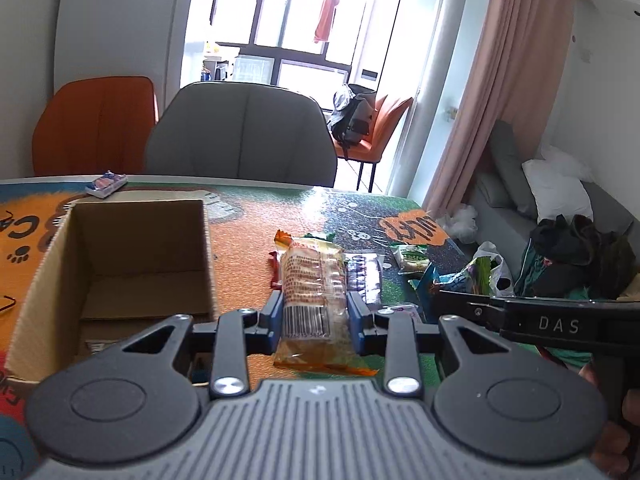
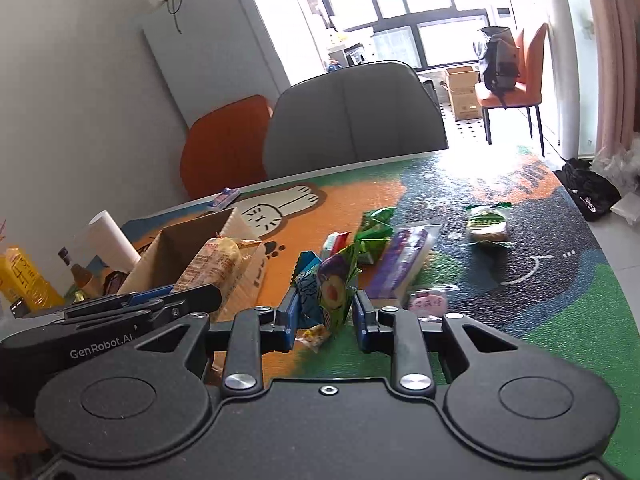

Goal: Organize snacks
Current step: 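Carry the green bag with the right gripper while the left carries the bread roll to the box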

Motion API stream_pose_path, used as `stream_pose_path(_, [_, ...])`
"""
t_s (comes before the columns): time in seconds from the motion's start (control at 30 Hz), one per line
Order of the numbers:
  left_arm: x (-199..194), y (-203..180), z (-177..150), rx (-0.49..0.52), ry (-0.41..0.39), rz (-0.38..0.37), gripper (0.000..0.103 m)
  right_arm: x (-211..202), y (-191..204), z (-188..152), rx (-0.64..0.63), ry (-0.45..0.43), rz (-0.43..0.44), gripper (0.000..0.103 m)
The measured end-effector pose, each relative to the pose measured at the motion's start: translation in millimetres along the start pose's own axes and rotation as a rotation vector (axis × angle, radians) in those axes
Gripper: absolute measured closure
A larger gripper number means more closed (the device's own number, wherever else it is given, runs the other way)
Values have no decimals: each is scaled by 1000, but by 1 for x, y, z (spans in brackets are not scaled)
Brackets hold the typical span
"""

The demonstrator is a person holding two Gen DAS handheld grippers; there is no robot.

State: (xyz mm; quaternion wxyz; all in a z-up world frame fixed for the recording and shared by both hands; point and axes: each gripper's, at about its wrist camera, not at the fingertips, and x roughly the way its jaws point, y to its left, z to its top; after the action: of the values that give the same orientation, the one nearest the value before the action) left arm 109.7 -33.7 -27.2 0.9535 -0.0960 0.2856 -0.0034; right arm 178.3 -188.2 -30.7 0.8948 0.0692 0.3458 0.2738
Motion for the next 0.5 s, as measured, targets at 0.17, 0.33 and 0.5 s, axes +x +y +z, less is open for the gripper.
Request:
stream_pose_path(0.17, [-7, 13, 0, -11, -5, 14, 71, 5, 13, 1, -25, 10, -3, 77])
stream_pose_path(0.33, [-12, 26, 1, -25, -14, 30, 71, 8, 29, 3, -49, 11, 3, 77])
stream_pose_path(0.5, [-16, 40, 2, -39, -19, 45, 71, 16, 44, 5, -70, 17, 16, 77])
